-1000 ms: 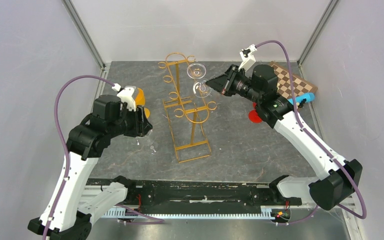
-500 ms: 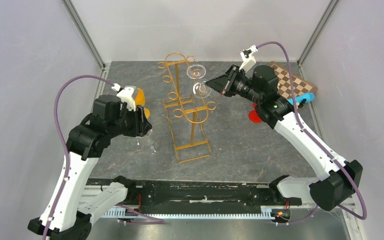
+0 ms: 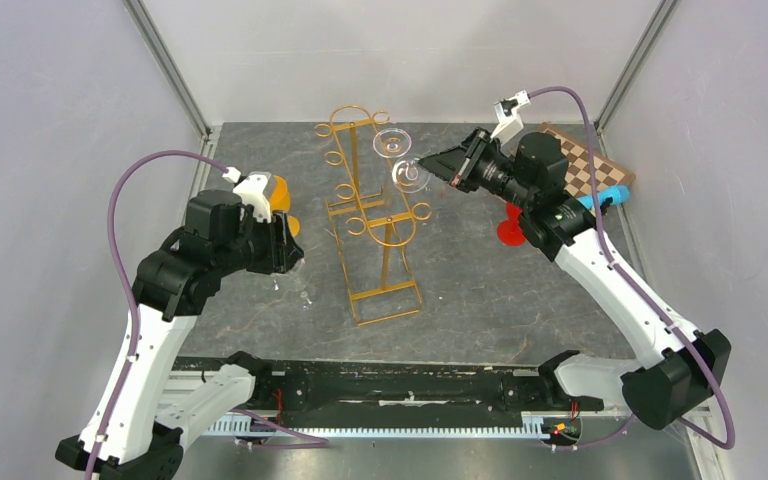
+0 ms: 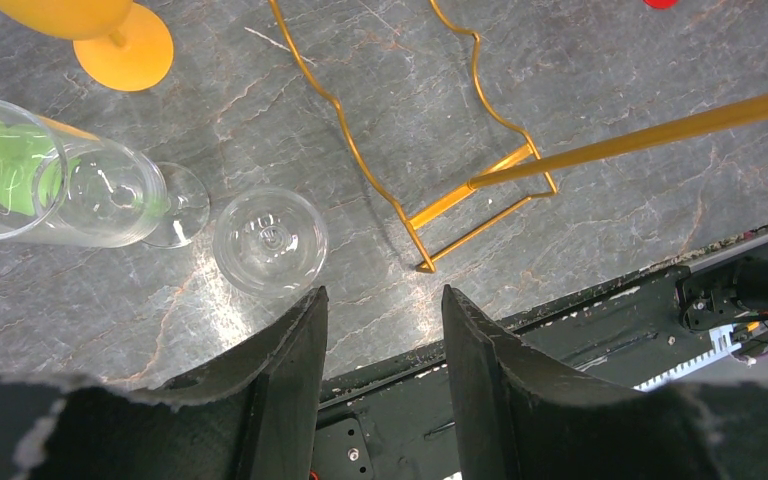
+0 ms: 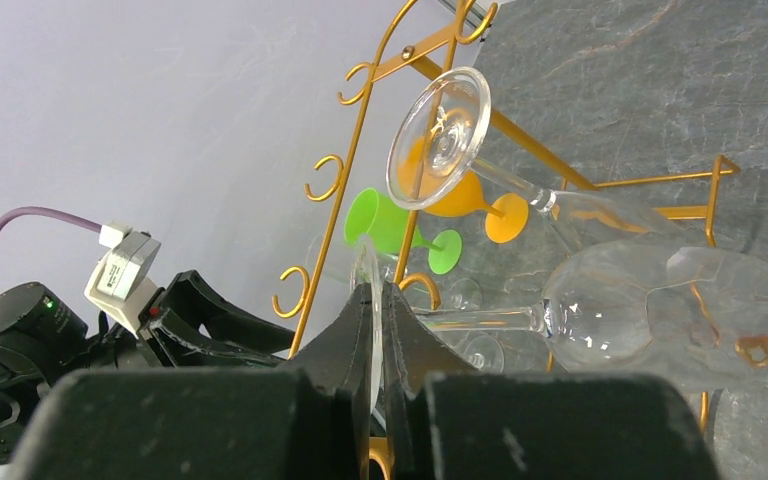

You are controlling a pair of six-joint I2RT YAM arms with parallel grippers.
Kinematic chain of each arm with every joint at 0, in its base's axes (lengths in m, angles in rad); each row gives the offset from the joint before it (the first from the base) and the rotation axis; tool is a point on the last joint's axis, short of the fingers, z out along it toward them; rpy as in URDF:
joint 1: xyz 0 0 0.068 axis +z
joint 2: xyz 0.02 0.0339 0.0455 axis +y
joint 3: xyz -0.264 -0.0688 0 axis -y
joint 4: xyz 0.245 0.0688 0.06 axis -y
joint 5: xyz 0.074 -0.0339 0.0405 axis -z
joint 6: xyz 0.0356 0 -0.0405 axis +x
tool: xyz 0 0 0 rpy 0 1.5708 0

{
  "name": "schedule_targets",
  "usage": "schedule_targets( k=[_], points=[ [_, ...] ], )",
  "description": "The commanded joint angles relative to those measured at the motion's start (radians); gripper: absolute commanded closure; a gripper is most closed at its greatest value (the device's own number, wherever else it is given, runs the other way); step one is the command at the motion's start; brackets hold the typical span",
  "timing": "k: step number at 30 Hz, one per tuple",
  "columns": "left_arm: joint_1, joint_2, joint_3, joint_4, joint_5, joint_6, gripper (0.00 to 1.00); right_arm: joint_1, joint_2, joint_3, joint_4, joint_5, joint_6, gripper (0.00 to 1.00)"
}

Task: Take the wine glass off the wine glass rack
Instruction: Pick up the wine glass from the wine rack.

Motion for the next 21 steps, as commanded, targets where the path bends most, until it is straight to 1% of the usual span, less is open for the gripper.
schedule_targets(
  k=[1, 5, 13, 19, 21],
  points=[
    [0.004, -0.011, 0.028, 0.003, -0.015, 0.031, 0.47, -0.016, -0.052, -0.003, 0.110, -0.012, 0.029, 1.00],
    [0.004, -0.009, 0.042, 0.001, -0.013, 0.030, 0.47, -0.025, -0.066, -0.007, 0.109, -0.015, 0.029, 1.00],
    [0.004, -0.003, 0.060, 0.001, 0.044, 0.017, 0.47, -0.030, -0.138, -0.041, 0.101, -0.010, 0.009, 1.00],
    [0.004, 0.003, 0.108, -0.003, 0.083, 0.003, 0.46, -0.031, -0.186, -0.006, 0.036, 0.004, -0.066, 1.00],
    [0.004, 0.009, 0.131, -0.007, 0.103, -0.018, 0.46, -0.031, -0.191, 0.022, -0.019, 0.013, -0.105, 1.00]
  ],
)
